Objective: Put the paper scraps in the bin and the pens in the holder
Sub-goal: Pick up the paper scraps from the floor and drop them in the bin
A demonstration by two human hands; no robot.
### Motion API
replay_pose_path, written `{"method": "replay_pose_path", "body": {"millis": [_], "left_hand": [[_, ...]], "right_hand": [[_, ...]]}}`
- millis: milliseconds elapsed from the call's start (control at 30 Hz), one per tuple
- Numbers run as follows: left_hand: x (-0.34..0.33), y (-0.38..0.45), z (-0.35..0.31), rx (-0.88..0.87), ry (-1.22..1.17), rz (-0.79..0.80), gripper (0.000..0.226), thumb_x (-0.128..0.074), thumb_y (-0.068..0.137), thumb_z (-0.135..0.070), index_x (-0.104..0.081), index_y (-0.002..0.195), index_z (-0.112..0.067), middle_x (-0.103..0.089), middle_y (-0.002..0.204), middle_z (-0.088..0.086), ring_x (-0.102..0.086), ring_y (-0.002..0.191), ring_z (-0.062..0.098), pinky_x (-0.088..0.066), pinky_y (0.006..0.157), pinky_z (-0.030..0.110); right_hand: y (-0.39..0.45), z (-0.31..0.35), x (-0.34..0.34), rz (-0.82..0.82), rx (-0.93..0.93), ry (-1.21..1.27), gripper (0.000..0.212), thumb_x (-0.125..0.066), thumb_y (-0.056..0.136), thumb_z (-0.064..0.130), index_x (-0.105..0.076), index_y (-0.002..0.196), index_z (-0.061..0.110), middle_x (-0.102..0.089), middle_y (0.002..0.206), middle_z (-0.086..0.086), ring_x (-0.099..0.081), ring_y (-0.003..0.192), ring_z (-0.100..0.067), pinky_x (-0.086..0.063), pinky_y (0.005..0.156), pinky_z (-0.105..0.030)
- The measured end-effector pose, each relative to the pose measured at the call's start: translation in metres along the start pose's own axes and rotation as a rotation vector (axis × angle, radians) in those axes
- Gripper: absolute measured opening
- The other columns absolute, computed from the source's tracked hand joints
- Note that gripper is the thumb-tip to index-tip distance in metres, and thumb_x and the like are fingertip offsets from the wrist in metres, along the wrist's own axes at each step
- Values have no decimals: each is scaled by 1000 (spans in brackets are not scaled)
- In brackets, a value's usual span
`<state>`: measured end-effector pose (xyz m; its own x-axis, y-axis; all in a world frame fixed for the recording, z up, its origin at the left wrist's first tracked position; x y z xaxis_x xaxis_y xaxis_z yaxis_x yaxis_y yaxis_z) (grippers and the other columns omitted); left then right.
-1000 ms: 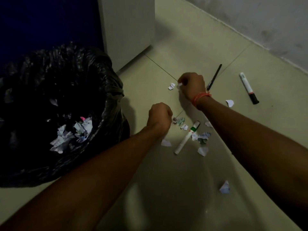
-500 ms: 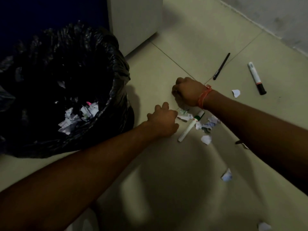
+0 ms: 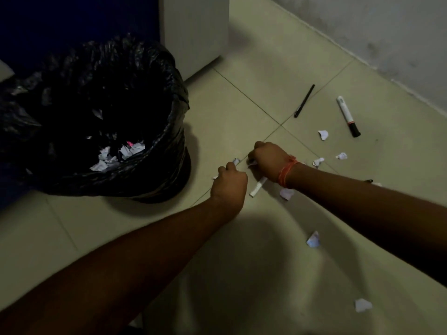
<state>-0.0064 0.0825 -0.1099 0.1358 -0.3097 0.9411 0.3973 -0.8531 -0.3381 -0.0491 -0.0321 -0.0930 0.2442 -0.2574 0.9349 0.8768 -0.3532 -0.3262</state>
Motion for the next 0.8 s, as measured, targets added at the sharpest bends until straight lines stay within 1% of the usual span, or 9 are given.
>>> {"method": "replay_pose_path", "body": {"millis": [100,167,267,367,467,600,633,733,800], "left_hand": [[1,7,5,-12,-75,-11,28,-49,95,-5,-61,120,-6,-52,131,17,-53,113,29,-48,91,32],[3,12,10,1,-136,-22,32,-48,97,-6,-58,127,-8,-57,128,15,-58,111,28,-49,90,31],[8,18,18,84,-287,-41,40,-48,99,-7,-50,139,-11,-64,122,14,-63,109,27,-51,89,32],[10,16,27,166,-440,-29,30,-61,94,-12,-66,123,-9,-70,114,13,-68,104,27,-55,91,33],[7,7,28,139,-526,-19,21,-69,89,-20,-76,105,-10,-73,110,12,-69,102,25,-55,92,33],[13,-8,28,120,-613,-35,22,-69,88,-22,-77,105,-11,-74,109,12,-70,102,25,-55,93,34],[17,-10,27,112,-622,-44,21,-69,88,-21,-77,104,-11,-74,107,12,-70,101,25,-56,92,35],[30,-17,32,91,-592,-29,19,-68,87,-19,-77,100,-9,-74,104,12,-70,98,26,-58,88,35],[43,-19,34,82,-562,-18,21,-71,85,-21,-76,102,-8,-73,105,13,-69,99,28,-57,88,34]], "right_hand": [[2,-1,0,7,-23,39,24,-62,90,16,-71,110,7,-63,108,-15,-63,98,-30,-48,83,-33],[4,-4,0,11,-61,93,24,-65,87,13,-72,109,6,-67,110,-14,-64,101,-29,-47,83,-30],[7,-10,9,-92,-141,277,17,-71,83,12,-76,97,5,-75,98,-14,-69,91,-28,-49,79,-28],[13,-3,21,-163,-102,377,14,-74,80,10,-78,93,6,-76,96,-12,-70,88,-26,-48,77,-25],[21,15,20,-103,-8,326,17,-73,80,9,-77,97,8,-75,103,-9,-69,94,-24,-40,76,-21],[29,36,8,29,99,154,21,-66,81,3,-75,100,6,-71,108,-13,-66,99,-29,-47,80,-28],[30,39,6,42,109,117,19,-64,81,2,-75,97,5,-70,105,-15,-65,98,-31,-46,77,-29],[31,40,5,80,53,74,11,-63,80,0,-72,86,2,-71,93,-20,-67,88,-35,-38,69,-27],[28,34,10,112,-16,107,13,-68,79,2,-72,92,2,-73,95,-20,-68,89,-33,-41,70,-26]]}}
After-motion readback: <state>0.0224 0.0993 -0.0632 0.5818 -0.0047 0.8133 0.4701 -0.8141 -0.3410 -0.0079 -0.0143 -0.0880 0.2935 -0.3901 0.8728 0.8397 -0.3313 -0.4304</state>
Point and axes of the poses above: each hand's wrist, its own y-axis towards the middle knuckle, its own x-axis out of the back of the hand, z = x × y, the point moved 4 cm from there along y, towards the middle knuckle
